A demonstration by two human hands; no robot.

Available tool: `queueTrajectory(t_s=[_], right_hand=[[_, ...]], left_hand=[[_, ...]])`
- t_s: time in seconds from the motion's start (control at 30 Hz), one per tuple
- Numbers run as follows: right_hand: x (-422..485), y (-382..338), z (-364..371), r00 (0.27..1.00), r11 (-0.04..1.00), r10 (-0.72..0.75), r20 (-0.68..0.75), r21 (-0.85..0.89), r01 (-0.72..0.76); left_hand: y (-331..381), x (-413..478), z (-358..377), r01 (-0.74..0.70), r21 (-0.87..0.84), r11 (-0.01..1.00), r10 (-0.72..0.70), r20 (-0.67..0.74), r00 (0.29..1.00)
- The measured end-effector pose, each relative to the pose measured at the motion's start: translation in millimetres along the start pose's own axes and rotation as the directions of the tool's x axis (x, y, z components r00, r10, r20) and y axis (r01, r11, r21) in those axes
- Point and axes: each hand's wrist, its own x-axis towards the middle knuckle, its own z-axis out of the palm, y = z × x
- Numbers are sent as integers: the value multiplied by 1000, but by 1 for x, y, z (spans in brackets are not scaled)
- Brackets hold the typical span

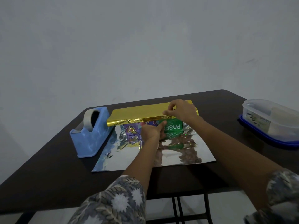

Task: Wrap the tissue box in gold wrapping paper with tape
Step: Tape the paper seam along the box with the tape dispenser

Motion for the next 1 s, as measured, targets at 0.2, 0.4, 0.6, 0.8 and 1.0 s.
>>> queueTrajectory(t_s=[0.2, 0.4, 0.6, 0.8, 1.0], right_hand=[[-1, -1, -1, 1000, 1000, 9, 15, -4, -9], [-1, 0, 1, 1000, 1000, 10, 10, 5, -10], [-6, -14, -4, 998, 992, -41, -45, -122, 36], [-39, -102, 36, 957, 919, -278, -80, 268, 289], [-67, -192, 118, 902, 886, -350, 253, 404, 230]], left_hand=[[3, -4, 0, -32, 135, 990, 24, 61, 998], [-1, -3, -5, -65, 160, 985, 55, 71, 996], [50, -20, -57, -184, 162, 969, 131, 293, 947], [97, -2, -213, -263, 730, 631, 566, -200, 800], [71, 19, -257, 36, 471, 881, 14, -102, 995]])
